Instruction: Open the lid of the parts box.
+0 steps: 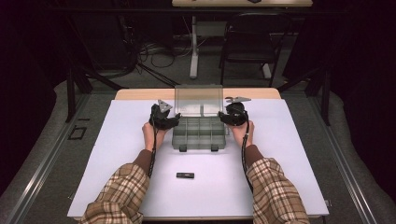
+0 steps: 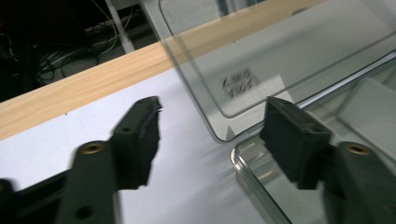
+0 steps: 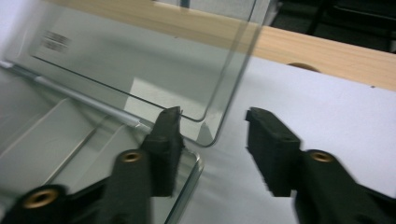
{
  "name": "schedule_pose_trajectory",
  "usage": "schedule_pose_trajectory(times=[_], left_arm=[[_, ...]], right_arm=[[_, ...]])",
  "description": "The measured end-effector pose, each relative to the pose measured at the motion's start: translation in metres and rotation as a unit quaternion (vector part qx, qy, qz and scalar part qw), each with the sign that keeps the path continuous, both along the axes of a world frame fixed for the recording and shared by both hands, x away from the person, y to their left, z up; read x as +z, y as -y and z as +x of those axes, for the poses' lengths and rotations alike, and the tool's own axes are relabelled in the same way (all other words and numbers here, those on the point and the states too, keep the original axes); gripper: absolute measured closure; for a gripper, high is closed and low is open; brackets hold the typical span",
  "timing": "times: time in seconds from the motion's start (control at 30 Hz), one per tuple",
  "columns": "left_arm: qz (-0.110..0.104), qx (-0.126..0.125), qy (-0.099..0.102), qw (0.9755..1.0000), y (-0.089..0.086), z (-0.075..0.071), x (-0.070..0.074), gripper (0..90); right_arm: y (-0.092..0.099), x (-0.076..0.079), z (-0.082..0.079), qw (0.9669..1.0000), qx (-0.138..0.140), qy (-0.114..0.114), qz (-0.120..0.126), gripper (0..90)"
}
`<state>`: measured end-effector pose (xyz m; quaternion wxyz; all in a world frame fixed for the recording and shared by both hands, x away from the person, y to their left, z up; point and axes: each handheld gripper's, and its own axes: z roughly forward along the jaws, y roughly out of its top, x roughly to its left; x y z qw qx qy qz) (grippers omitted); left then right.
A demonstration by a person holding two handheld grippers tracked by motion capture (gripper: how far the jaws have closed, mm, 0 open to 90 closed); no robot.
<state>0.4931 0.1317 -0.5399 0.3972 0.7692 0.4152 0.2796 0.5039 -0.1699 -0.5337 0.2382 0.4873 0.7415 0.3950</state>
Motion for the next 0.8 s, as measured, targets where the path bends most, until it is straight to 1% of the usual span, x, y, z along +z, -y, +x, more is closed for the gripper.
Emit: schedule_pose_trajectory(times=[0.03,0.1,0.13,0.2,0.27,0.3,0.33,0.4,0.5,0.6,0.7,0.8], left_arm=[[-0.004,-0.004,-0.001,1.0000,-0.001,-0.001,0.002,32.8],[-0.006,-0.014,-0.003,0.9999,-0.004,-0.004,0.005,26.9],[-0.006,-0.022,-0.003,0.9997,-0.006,-0.006,0.007,24.2],[-0.011,-0.033,-0.006,0.9994,-0.009,-0.012,0.010,19.4],[-0.014,-0.047,-0.009,0.9988,-0.012,-0.020,0.013,16.2],[-0.015,-0.051,-0.007,0.9986,-0.013,-0.023,0.014,15.8],[-0.015,-0.054,-0.004,0.9984,-0.014,-0.027,0.016,15.6],[-0.017,-0.064,0.000,0.9978,-0.018,-0.038,0.019,15.1],[-0.015,-0.073,-0.002,0.9972,-0.023,-0.048,0.021,13.3],[-0.024,-0.079,-0.002,0.9966,-0.029,-0.059,0.021,11.2],[-0.009,-0.087,-0.010,0.9961,-0.032,-0.067,0.017,9.5],[-0.003,-0.093,-0.016,0.9956,-0.034,-0.075,0.014,8.3]], right_arm=[[0.001,0.001,-0.002,1.0000,0.008,-0.001,0.004,47.9],[0.003,0.003,-0.007,0.9998,0.018,0.001,0.001,40.4],[0.005,0.004,-0.010,0.9998,0.021,0.002,0.003,38.6],[0.011,0.007,-0.016,0.9993,0.030,0.002,0.023,34.1],[0.015,0.009,-0.022,0.9987,0.042,0.000,0.029,29.1],[0.017,0.010,-0.026,0.9982,0.050,0.000,0.032,27.3],[0.019,0.011,-0.028,0.9979,0.054,0.000,0.036,26.2],[0.021,0.011,-0.035,0.9967,0.070,-0.003,0.040,23.7],[0.023,0.013,-0.046,0.9956,0.087,0.000,0.037,24.4],[0.027,0.014,-0.057,0.9939,0.104,0.002,0.038,22.0],[0.030,0.015,-0.068,0.9925,0.117,0.002,0.035,19.3],[0.030,0.014,-0.077,0.9910,0.131,-0.005,0.027,17.2]])
